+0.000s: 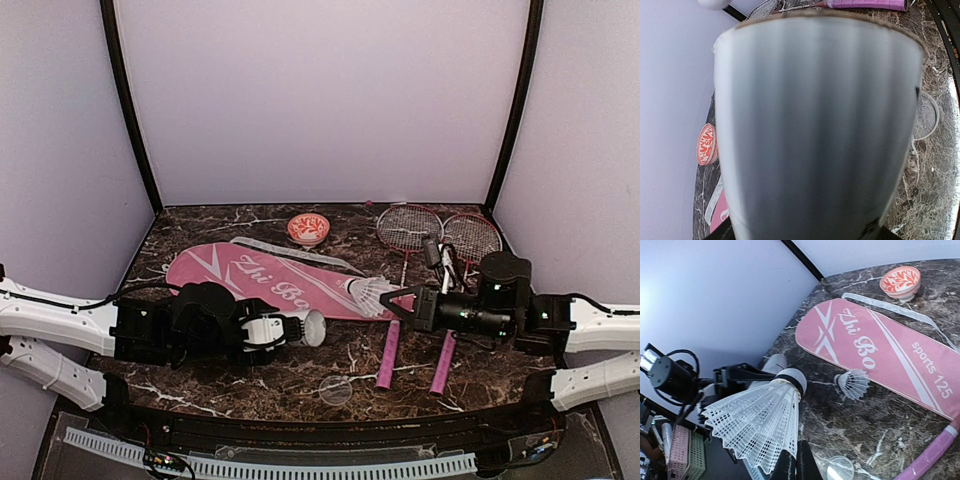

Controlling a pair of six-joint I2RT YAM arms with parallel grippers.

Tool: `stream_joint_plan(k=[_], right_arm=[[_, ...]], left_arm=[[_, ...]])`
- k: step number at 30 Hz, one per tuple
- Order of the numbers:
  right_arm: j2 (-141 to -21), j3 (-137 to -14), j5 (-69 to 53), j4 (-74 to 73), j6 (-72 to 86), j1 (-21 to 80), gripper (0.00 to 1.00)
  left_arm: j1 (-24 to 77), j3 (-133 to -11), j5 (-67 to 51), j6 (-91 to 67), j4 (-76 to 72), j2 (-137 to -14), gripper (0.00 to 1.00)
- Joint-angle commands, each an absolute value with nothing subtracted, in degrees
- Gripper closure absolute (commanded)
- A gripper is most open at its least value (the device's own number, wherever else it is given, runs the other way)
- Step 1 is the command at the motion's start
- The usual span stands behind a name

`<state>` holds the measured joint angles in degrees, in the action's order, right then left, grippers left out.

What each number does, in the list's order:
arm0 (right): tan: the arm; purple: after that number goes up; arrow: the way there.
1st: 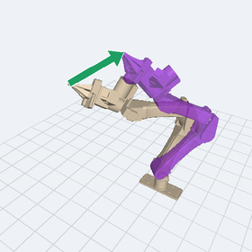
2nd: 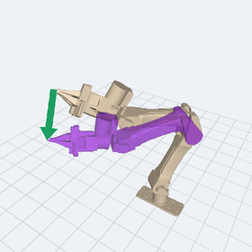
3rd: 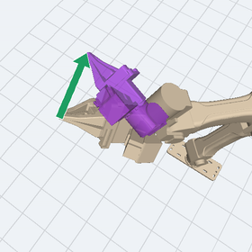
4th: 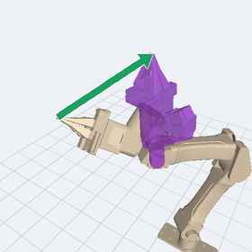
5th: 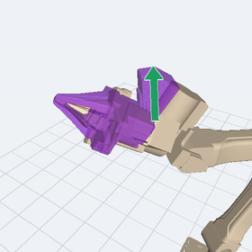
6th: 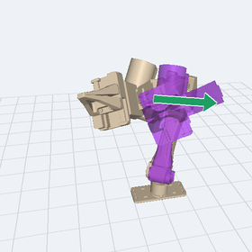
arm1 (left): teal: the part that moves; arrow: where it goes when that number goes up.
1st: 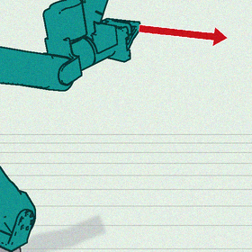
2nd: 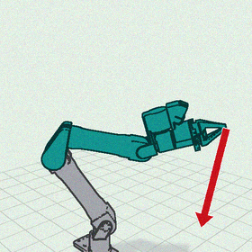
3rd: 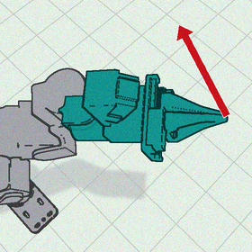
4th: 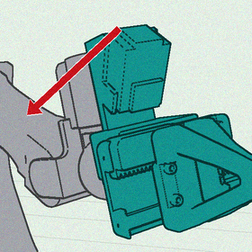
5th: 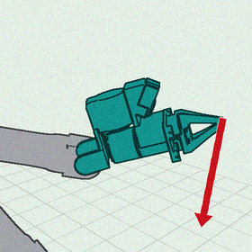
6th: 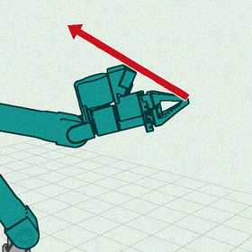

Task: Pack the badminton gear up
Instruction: Place the shuttlecock in the shuttle tube.

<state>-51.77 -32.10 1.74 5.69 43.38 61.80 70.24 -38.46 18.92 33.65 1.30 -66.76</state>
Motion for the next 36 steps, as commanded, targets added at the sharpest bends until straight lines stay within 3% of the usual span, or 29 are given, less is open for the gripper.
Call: stream_joint_plan(k=[1, 14, 36], right_arm=[[-49.92, -31.57, -6.34, 12.73, 44.64, 61.45, 1.0], [-56.78, -33.83, -16.63, 10.29, 44.79, 64.73, 1.0], [-74.68, -47.93, -11.27, 4.19, 41.44, 67.59, 1.0]], left_arm=[[70.15, -37.8, 20.66, 34.6, 0.24, -65.13, 0.35], [70.14, -37.97, 20.2, 34.43, 0.7, -65.38, 0.35], [70.14, -38.22, 18.29, 34.22, 1.11, -65.93, 0.35]])
